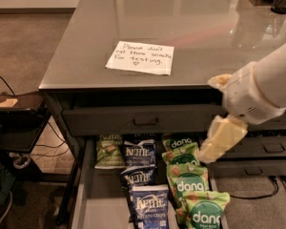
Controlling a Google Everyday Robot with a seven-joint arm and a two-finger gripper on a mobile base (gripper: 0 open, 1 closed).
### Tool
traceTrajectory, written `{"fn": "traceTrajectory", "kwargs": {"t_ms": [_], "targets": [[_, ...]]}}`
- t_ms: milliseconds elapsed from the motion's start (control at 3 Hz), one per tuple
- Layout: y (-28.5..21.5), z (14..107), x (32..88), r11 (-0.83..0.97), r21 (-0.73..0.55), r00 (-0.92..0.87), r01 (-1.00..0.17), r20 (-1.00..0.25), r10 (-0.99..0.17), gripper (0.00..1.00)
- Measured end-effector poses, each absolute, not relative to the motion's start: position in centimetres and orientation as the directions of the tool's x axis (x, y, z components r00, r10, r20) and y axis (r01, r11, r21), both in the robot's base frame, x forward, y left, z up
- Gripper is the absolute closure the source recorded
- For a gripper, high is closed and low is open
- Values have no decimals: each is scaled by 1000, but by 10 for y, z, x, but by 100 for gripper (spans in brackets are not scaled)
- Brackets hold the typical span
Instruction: Pick green jalapeno chip bag from middle drawer and place on counter
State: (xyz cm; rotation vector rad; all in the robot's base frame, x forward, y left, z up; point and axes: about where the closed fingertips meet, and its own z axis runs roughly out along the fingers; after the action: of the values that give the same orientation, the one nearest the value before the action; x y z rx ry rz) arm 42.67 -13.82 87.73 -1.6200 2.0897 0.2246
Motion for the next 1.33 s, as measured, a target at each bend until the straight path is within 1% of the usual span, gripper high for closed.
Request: {"fn": "traceTrajectory", "kwargs": {"t_ms": [333,667,1000,1333], "targets": [[-93,825,431,287,-122,-180,-950,-537,-824,0],[-54,767,441,336,-74,-229,-939,-592,-773,0],[-54,766,441,333,-74,-228,-940,-590,-774,0],[-51,734,444,309,-118,-185,-944,-585,-789,0]]}}
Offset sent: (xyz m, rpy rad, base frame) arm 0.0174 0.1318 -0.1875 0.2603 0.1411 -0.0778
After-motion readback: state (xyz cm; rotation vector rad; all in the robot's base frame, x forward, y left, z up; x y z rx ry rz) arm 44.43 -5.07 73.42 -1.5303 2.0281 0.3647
